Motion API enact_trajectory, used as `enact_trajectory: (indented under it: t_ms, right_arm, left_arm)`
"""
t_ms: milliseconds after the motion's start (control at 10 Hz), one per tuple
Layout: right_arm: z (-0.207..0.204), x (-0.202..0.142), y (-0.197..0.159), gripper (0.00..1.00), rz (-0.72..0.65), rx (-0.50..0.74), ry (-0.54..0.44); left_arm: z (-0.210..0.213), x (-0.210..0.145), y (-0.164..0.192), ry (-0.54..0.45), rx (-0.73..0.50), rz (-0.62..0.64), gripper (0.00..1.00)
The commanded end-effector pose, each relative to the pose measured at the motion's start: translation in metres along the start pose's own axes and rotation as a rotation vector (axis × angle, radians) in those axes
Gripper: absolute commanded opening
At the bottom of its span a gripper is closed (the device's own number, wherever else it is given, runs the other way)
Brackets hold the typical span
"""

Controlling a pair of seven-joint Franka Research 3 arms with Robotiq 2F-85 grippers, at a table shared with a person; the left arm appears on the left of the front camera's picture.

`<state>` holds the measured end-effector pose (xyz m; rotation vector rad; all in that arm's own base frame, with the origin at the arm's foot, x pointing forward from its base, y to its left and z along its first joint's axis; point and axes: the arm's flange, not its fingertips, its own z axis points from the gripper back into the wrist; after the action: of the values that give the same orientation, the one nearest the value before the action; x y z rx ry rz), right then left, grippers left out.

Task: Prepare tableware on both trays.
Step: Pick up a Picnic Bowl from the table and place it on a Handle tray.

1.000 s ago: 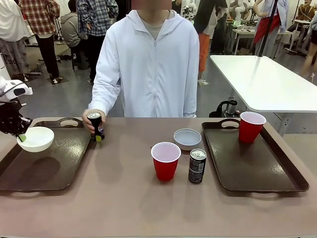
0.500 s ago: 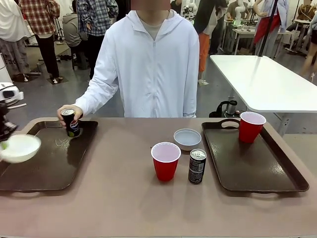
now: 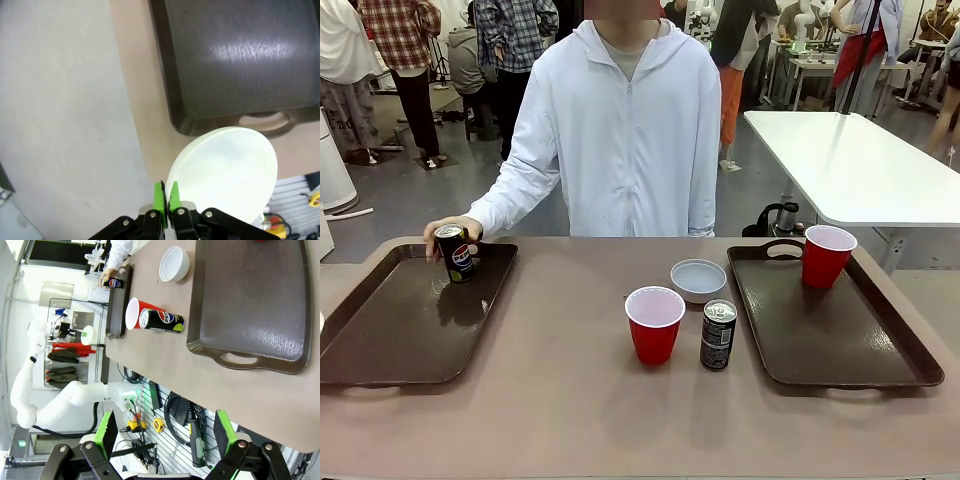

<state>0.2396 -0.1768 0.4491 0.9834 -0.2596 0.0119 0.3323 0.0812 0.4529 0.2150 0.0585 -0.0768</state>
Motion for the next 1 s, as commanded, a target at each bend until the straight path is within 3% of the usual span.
enact_trajectory:
  t_ms: [0, 200, 900]
  right_arm:
    - [0.0, -0.001, -0.001, 1.0, 0.008, 0.015, -0.007]
    - [0.0, -0.001, -0.001, 1.0, 0.008, 0.015, -0.007]
    - [0.0, -0.001, -0.001, 1.0, 0.008, 0.015, -0.007]
  left_arm:
    - [-0.01, 0.023, -0.01, -0.058, -0.072, 0.021, 0.04]
    - [-0.023, 0.044, -0.031, -0.095, -0.159, 0.058, 0.04]
    - [-0.071, 0.098, -0.069, -0.195, -0.218, 0.14, 0.04]
